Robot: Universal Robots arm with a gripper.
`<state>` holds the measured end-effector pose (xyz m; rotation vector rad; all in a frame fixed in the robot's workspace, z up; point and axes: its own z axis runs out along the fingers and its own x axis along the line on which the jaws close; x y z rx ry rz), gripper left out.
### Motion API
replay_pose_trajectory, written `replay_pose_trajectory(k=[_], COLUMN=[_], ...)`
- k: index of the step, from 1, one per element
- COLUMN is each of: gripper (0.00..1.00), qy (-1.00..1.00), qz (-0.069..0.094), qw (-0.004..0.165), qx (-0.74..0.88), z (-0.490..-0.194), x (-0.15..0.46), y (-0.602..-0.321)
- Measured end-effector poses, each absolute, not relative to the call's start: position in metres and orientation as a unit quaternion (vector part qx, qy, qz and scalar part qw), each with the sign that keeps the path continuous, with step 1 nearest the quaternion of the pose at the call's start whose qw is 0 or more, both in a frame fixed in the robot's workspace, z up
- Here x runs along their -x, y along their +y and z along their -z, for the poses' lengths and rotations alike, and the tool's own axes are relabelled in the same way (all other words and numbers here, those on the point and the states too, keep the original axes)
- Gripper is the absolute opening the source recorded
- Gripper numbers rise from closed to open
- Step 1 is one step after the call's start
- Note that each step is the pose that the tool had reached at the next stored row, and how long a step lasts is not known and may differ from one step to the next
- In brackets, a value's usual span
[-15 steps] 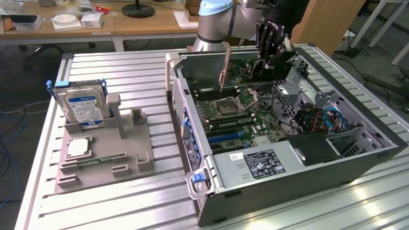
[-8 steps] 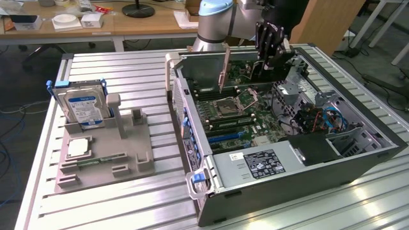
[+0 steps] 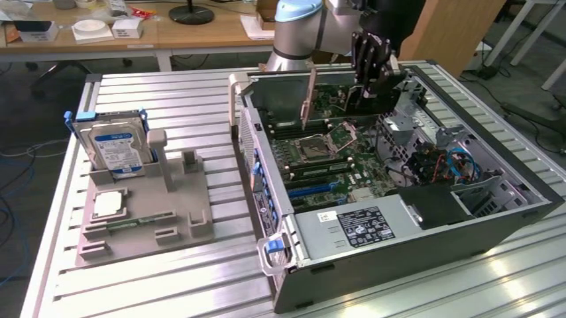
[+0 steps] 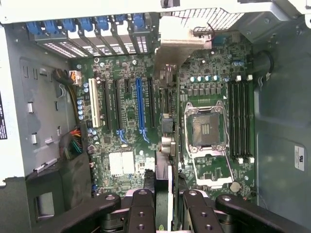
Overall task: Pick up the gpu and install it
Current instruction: 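Insert the gpu into the slot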
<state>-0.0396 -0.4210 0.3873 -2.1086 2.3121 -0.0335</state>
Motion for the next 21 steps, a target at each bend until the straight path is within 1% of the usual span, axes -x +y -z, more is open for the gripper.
replay_pose_trajectory(k=[11, 21], gripper=[0.27, 0.27], qy=[0.734, 0.733], qz=[0.011, 0.011], qw=[0.006, 0.006], qx=[0.679, 0.68], z=[-0.385, -0.375], x=[0.047, 0.048], y=[-0.422, -0.422])
